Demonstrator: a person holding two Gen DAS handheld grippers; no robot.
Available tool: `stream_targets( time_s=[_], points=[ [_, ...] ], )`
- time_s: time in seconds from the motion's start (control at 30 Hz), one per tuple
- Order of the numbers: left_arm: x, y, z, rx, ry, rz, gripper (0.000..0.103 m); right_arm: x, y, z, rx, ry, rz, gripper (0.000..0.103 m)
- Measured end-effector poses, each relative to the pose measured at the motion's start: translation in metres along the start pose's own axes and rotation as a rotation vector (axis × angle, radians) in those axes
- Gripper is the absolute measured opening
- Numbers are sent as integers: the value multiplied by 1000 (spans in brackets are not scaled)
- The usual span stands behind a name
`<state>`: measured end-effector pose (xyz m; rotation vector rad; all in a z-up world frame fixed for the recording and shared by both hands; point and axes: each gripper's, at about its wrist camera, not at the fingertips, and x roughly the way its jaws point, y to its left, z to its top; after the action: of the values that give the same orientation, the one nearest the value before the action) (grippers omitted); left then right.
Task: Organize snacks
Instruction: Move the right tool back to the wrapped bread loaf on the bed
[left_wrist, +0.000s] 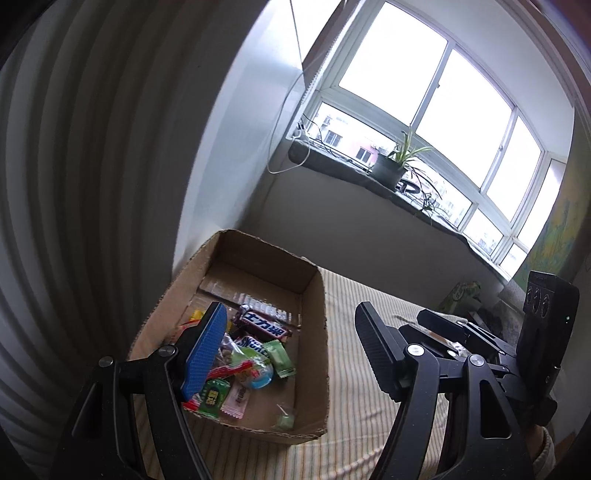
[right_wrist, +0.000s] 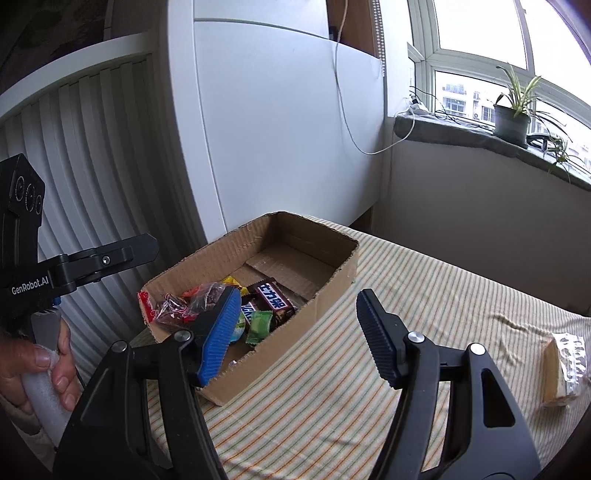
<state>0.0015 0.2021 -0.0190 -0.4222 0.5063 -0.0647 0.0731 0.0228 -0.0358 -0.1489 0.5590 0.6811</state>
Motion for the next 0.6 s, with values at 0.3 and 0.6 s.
stream_targets(
  time_s=[0.3,0.6],
  points=[
    [60,-95,-15,118,128,-110,72,-46,-107,-39,174,-36,-115,69],
    [128,-209,-47,244,281,-291,72,-125,-244,-101,378,-37,-353,73]
  ],
)
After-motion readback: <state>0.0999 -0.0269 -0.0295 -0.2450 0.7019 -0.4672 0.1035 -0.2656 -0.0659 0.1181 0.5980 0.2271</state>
